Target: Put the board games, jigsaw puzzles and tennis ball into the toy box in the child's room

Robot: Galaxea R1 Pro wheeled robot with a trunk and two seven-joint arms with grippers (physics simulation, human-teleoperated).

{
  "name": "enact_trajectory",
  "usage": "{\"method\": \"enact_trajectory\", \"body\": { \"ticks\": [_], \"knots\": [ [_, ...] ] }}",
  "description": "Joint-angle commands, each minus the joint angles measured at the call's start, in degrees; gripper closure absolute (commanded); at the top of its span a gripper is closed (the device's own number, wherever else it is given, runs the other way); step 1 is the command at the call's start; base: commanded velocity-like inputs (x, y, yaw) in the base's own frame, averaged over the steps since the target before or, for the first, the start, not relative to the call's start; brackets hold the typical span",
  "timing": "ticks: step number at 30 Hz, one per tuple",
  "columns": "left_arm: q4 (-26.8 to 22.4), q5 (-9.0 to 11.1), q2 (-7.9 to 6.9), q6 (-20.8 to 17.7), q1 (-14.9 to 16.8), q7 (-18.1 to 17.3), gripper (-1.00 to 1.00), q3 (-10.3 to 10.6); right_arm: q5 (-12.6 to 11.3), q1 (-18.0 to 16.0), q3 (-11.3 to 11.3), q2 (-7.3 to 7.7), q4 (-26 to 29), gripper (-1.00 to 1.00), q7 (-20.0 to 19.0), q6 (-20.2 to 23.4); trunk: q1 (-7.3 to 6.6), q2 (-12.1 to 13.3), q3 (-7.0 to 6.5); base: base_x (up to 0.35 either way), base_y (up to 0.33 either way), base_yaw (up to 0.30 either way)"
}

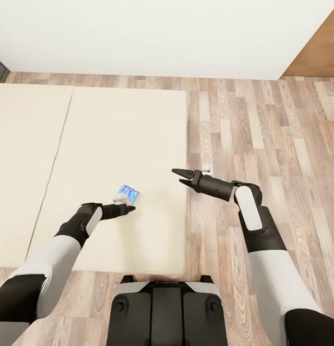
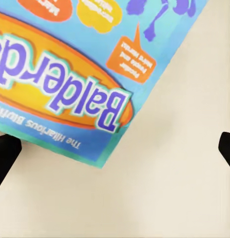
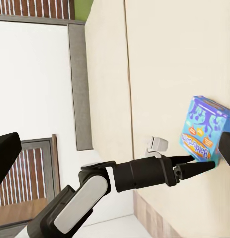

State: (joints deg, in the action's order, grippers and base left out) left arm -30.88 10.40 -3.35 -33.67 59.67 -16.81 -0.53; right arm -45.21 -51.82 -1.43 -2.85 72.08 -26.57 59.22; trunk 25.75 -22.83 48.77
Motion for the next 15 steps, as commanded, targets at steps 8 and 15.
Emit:
{"method": "enact_trajectory", "body": {
  "ticks": [8,15],
  "knots": [
    [-0.06,0.41,-0.1,-0.43,0.01,-0.01,-1.0,0.0,0.47,-0.04,-0.15,-0.05,-0.03,-1.0,-0.5,0.27,0.03,-0.09,0.04,0.0,-0.128,-0.006],
    [-0.07,0.41,-0.34,-0.45,0.01,-0.19,-1.0,-0.14,0.47,-0.04,-0.16,-0.05,0.16,-1.0,-0.48,0.28,0.03,-0.09,-0.33,0.0,-0.02,-0.109]
  ]
}}
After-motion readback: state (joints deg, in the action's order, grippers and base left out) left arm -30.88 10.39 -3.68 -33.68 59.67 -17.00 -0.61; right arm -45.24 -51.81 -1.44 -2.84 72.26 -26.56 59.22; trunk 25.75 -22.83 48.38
